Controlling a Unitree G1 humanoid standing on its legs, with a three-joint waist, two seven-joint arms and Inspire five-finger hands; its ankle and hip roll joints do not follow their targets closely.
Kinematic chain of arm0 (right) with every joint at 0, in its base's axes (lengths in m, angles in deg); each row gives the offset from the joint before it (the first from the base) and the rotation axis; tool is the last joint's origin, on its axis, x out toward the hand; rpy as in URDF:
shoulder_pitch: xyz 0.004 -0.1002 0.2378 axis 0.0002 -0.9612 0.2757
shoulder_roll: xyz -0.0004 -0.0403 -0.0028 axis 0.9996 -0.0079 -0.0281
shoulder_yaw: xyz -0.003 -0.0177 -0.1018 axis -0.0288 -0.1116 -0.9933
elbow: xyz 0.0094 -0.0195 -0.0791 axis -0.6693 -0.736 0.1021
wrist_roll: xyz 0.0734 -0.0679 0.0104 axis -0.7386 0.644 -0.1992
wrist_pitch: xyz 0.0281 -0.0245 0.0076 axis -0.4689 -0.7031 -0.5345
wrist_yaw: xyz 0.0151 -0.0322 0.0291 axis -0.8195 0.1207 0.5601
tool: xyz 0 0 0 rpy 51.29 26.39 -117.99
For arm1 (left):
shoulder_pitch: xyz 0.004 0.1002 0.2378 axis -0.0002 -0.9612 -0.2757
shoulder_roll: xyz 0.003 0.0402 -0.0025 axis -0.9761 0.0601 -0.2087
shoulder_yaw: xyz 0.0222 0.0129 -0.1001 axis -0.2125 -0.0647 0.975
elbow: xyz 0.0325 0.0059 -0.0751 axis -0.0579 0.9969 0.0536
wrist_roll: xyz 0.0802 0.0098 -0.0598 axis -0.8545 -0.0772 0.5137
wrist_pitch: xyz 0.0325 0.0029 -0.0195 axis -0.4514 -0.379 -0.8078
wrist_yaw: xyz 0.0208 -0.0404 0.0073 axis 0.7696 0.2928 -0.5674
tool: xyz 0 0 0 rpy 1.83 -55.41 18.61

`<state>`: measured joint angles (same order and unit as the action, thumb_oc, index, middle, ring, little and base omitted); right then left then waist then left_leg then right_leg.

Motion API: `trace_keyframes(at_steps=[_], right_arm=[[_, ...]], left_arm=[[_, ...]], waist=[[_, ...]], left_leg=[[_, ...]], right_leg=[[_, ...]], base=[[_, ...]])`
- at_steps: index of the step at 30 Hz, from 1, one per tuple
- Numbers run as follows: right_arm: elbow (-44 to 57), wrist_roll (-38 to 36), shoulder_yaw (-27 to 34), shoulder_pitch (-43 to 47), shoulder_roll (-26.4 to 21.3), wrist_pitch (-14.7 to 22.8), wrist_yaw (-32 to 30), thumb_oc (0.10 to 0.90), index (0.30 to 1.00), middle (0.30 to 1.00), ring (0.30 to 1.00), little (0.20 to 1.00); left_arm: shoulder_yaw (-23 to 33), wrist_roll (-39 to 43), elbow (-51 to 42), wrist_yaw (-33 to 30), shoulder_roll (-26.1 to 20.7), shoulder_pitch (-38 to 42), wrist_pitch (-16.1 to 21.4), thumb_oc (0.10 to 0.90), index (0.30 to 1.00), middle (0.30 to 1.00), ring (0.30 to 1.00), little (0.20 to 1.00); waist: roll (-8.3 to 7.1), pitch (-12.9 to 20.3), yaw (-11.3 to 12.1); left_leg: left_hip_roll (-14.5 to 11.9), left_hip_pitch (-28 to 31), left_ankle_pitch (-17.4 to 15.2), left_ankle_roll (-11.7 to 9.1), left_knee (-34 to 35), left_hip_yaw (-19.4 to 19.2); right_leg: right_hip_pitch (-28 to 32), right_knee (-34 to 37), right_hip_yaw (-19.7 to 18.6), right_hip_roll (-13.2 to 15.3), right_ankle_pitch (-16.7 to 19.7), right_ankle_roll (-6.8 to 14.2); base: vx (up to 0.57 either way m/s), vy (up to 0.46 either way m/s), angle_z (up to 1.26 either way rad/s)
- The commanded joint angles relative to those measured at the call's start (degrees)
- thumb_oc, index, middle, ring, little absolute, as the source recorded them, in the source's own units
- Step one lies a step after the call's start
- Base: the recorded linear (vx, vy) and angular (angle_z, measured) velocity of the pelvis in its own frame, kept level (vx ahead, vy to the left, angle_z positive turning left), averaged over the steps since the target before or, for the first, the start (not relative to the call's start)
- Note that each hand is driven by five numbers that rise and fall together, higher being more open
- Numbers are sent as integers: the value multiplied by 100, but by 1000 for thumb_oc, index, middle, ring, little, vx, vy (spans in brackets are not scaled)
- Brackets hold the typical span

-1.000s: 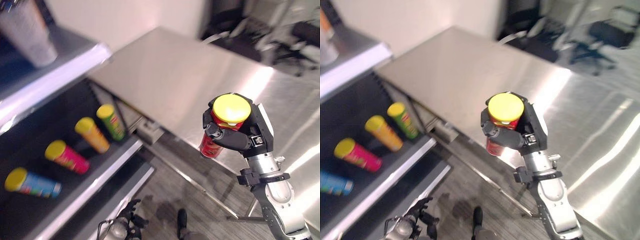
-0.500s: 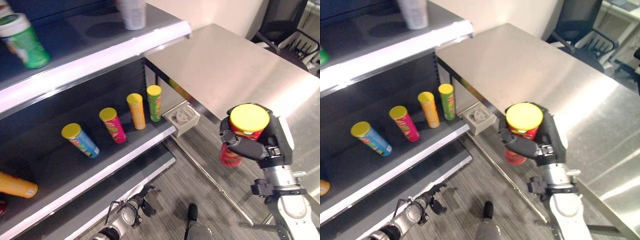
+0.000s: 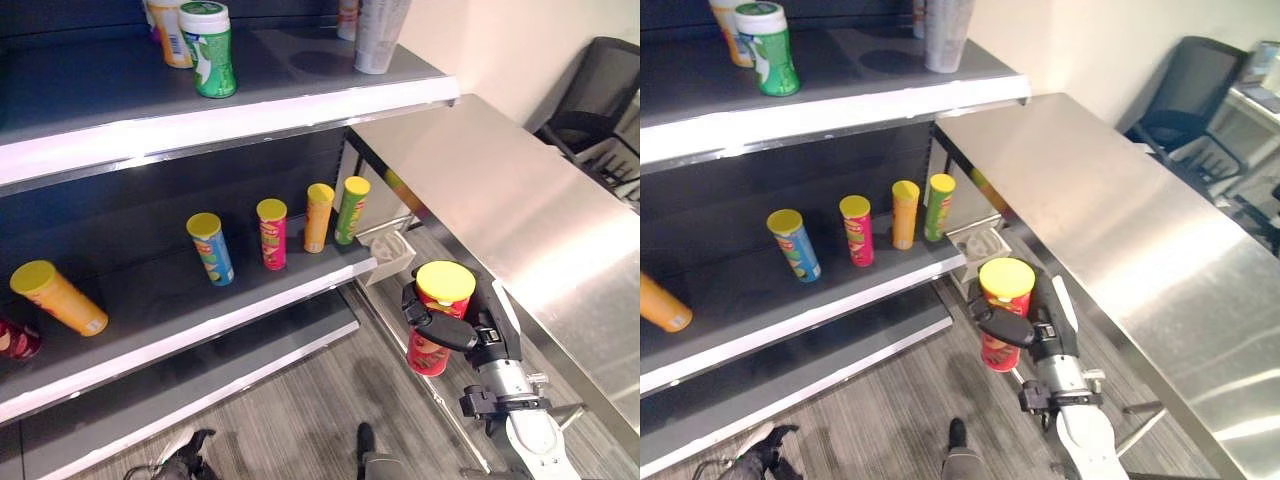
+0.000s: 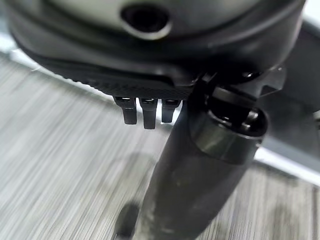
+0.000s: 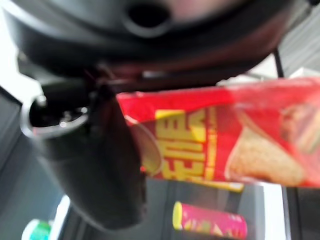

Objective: Put the goods on the table back onto the shelves and tidy them up.

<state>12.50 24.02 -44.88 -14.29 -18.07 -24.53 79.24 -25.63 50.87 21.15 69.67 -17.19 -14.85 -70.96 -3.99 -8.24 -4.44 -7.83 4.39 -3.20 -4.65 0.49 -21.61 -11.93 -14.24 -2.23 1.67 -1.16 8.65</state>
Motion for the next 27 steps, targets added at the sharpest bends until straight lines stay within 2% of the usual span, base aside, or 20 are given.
trace_keyframes(at_steps=[1,2,3,5,7,8,9,11,12,13,14,15,16,18,20,21,22,24,25,27], right_arm=[[949,-51,588,389,-61,697,19,400,300,300,300,300],[951,-52,588,390,-58,696,21,400,300,300,300,300],[904,-52,610,338,-133,721,25,400,300,300,300,300],[954,-59,616,332,-173,728,24,400,300,300,300,300],[936,-124,586,382,-245,732,34,400,300,300,300,300],[864,-123,549,463,-330,695,6,400,300,300,300,300],[850,-123,548,478,-331,702,4,400,300,300,300,300],[835,-92,577,526,-420,695,-20,400,300,300,300,300],[796,-58,545,556,-436,663,-30,400,300,300,300,300],[745,-41,499,588,-440,651,-58,400,300,300,300,300],[635,-39,398,635,-454,608,-79,400,300,300,300,300],[596,-16,373,649,-467,587,-100,400,300,300,300,300],[594,-15,370,655,-464,588,-102,400,300,300,300,300],[483,52,321,617,-488,516,-149,400,300,300,300,300],[496,118,358,528,-467,473,-175,400,300,300,300,300],[412,108,261,513,-473,416,-153,400,300,300,300,300],[429,124,237,525,-450,385,-182,400,300,300,300,300],[342,154,173,611,-454,372,-229,400,300,300,300,300],[301,306,180,651,-425,330,-271,400,300,300,300,300],[275,381,168,659,-388,278,-307,400,300,300,300,300]], left_arm=[[-104,-177,-217,39,411,777,386,800,900,900,900,900],[-102,-178,-215,37,409,780,387,800,900,900,900,900],[-56,-156,-217,7,448,753,419,800,900,900,900,900],[-104,-151,-250,18,509,766,435,800,900,900,900,900],[-314,-187,-443,27,572,934,467,800,900,900,900,900],[-481,-242,-585,41,580,1038,476,800,900,900,900,900],[-480,-241,-588,42,579,1045,472,800,900,900,900,900],[-623,-346,-721,70,574,1043,487,800,900,900,900,900],[-642,-345,-749,70,578,1057,478,800,900,900,900,900],[-613,-330,-735,64,583,1022,453,800,900,900,900,900],[-522,-300,-626,22,574,940,409,800,900,900,900,900],[-491,-309,-597,-13,556,899,397,800,900,900,900,900],[-488,-310,-597,-14,553,901,397,800,900,900,900,900],[-490,-338,-640,-42,475,844,380,800,900,900,900,900],[-584,-421,-855,-46,397,826,396,800,900,900,900,900],[-681,-492,-1126,-67,291,875,425,800,900,900,900,900],[-745,-518,-1226,-45,249,936,428,800,900,900,900,900],[-828,-510,-1257,-66,245,1104,431,800,900,900,900,900],[-1034,-545,-1258,-38,357,1477,445,800,900,900,900,900],[-1162,-595,-1246,-47,369,1658,442,800,900,900,900,900]], waist=[[113,195,-218],[109,208,-216],[161,258,-250],[207,232,-264],[230,114,-310],[225,5,-305],[226,4,-322],[177,-51,-365],[184,-10,-355],[145,-3,-331],[123,53,-243],[122,74,-221],[114,88,-226],[137,103,-208],[212,97,-217],[320,84,-245],[364,59,-260],[394,42,-300],[479,60,-398],[519,56,-432]], left_leg=[[728,97,-349,545,451,283],[722,66,-315,537,451,277],[793,126,-366,550,451,320],[842,167,-339,551,451,334],[915,26,-452,504,21,361],[936,-260,-532,391,-453,367],[925,-307,-564,388,-528,383],[624,-621,-731,278,-1139,192],[435,-583,-801,245,-1136,138],[269,-602,-708,233,-1148,69],[-39,-570,-575,174,-1055,293],[-249,-548,-446,117,-986,419],[-243,-567,-401,114,-962,420],[-717,-535,-40,-28,-899,697],[-1030,-456,312,-151,-888,997],[-1079,-302,311,-288,-879,1314],[-1037,-321,231,-322,-933,1467],[-988,-386,185,-368,-904,1441],[-848,-256,-124,-404,-471,1170],[-719,-216,-185,-414,-258,1127]], right_leg=[[545,390,-292,-524,-163,-153],[533,432,-293,-527,-112,-163],[564,600,-504,-659,-87,-185],[617,710,-494,-658,-59,-221],[653,771,-448,-623,-47,-295],[692,832,-376,-523,-48,-327],[687,839,-358,-520,-44,-329],[736,857,-263,-289,-91,-330],[773,874,-238,-167,-150,-288],[761,895,-200,-50,-86,-286],[748,927,-163,189,-87,-251],[706,930,-152,300,-110,-241],[681,938,-151,302,-85,-249],[586,930,-157,497,-118,-224],[492,924,-251,597,-88,-176],[438,923,-378,685,-35,-99],[462,957,-434,756,23,-68],[422,1006,-450,883,117,-17],[392,1200,-424,1146,294,124],[332,1323,-412,1279,454,206]], base=[[34,21,44],[131,53,44],[88,24,41],[102,46,22],[21,63,7],[-39,54,29],[-56,94,62],[11,140,79],[10,157,42],[37,235,22],[-24,215,16],[14,186,14],[-14,164,-18],[-16,231,-10],[21,423,-2],[50,560,-31],[19,589,-34],[-21,420,-21],[4,358,9],[-45,447,42]])
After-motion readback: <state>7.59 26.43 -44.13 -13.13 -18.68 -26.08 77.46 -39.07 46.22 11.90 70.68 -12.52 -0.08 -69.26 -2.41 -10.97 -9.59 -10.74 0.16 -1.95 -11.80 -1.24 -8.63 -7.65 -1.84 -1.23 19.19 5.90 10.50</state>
